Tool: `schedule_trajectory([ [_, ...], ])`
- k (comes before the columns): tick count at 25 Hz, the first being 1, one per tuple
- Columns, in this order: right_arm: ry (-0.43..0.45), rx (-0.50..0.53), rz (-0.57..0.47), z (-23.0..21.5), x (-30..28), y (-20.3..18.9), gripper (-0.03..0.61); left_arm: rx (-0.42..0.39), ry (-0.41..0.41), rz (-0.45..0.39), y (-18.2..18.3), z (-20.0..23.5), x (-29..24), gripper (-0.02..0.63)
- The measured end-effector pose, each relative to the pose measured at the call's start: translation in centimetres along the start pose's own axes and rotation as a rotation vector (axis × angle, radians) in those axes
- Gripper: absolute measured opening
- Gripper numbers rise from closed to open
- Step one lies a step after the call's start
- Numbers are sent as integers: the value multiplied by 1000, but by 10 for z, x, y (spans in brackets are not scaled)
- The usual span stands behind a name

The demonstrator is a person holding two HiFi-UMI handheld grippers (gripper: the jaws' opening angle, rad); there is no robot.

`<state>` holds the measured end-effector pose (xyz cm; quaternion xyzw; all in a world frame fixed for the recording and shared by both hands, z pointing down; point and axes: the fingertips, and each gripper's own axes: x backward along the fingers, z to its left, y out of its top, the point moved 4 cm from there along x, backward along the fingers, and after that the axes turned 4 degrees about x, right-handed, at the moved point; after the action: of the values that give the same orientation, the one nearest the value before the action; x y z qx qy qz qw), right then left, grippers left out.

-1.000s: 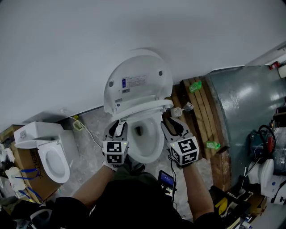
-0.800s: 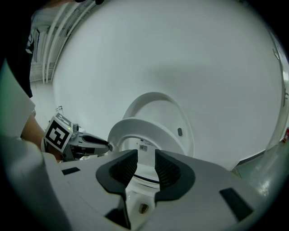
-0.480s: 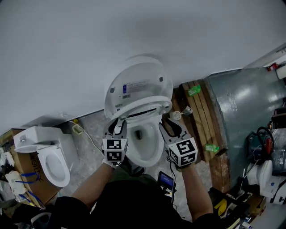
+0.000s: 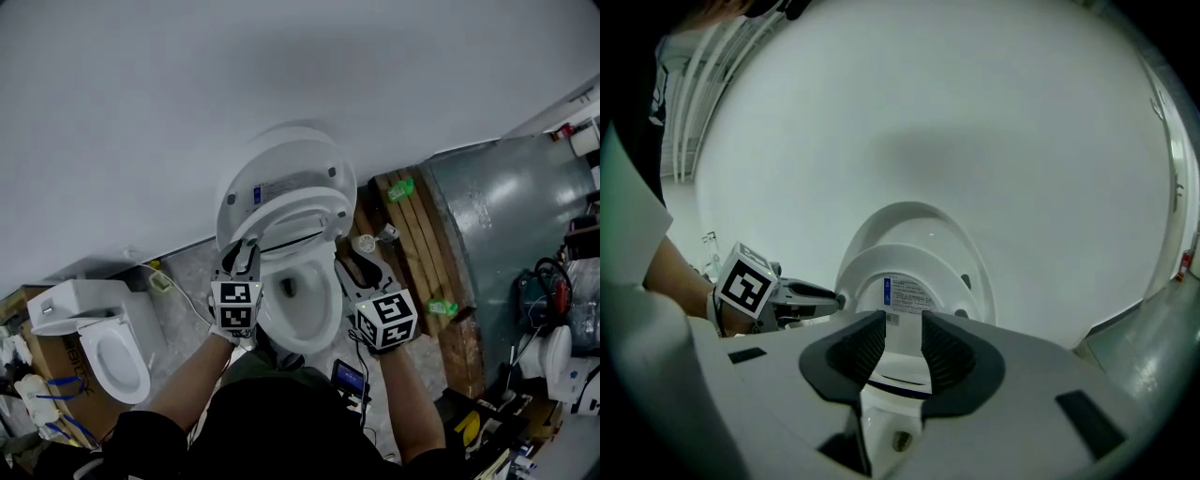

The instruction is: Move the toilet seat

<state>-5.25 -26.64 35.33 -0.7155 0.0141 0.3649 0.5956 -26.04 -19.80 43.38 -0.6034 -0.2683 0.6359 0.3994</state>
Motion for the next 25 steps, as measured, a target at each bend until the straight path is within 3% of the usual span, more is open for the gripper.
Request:
schedule_trajectory([
  [25,-77,-78,13,-4,38,-20,140,-13,15,11,17,20,-31,143],
])
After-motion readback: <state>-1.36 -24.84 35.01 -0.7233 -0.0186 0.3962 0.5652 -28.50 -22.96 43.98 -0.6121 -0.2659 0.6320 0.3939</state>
